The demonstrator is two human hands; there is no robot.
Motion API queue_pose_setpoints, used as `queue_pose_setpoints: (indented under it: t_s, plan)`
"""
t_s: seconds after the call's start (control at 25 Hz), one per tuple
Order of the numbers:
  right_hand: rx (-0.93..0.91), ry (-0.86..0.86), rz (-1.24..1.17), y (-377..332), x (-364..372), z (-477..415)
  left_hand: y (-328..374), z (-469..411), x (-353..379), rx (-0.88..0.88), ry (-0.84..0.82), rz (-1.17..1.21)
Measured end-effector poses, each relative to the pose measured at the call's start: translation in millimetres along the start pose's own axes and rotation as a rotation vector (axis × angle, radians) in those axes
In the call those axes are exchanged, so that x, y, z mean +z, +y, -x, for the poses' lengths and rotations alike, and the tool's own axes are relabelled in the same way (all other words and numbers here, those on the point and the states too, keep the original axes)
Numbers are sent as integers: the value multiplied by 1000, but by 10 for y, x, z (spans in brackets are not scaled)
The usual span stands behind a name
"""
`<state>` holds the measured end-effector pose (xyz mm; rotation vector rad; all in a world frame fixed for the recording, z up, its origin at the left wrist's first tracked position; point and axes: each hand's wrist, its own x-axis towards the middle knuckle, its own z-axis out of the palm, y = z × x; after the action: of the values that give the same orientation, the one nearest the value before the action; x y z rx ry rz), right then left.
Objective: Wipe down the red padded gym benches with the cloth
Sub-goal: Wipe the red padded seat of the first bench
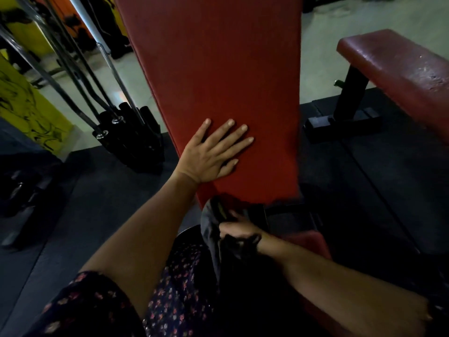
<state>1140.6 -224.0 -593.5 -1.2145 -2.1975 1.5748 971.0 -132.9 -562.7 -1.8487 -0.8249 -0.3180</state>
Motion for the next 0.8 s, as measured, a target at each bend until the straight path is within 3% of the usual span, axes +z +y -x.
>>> queue_pose_setpoints:
  t_s: [0.12, 0.2, 0.36, 0.52, 0.6, 0.72, 0.8]
  plan:
    - [-332, -65, 715, 45, -122, 54, -274, -143, -96, -97, 32, -27]
    - [-558, 14, 1182, 123, -101, -36, -455, -200, -151, -166, 42, -53]
    - [-841, -15, 1676, 140, 164, -363, -643, -255, -226, -232, 26, -74]
    - [-822, -67, 2003, 126, 381, -478, -632, -244, -226, -240, -2, -33]
    - [-767, 31, 1927, 14, 454, -525, -617, -236, -222, -251, -13, -21]
    - [-660, 378, 1732, -242, 389, -550, -627, -216, -217, -263, -30, -23]
    - [-692, 331, 1812, -216, 431, -542, -626, -208, -223, -261, -28, -25]
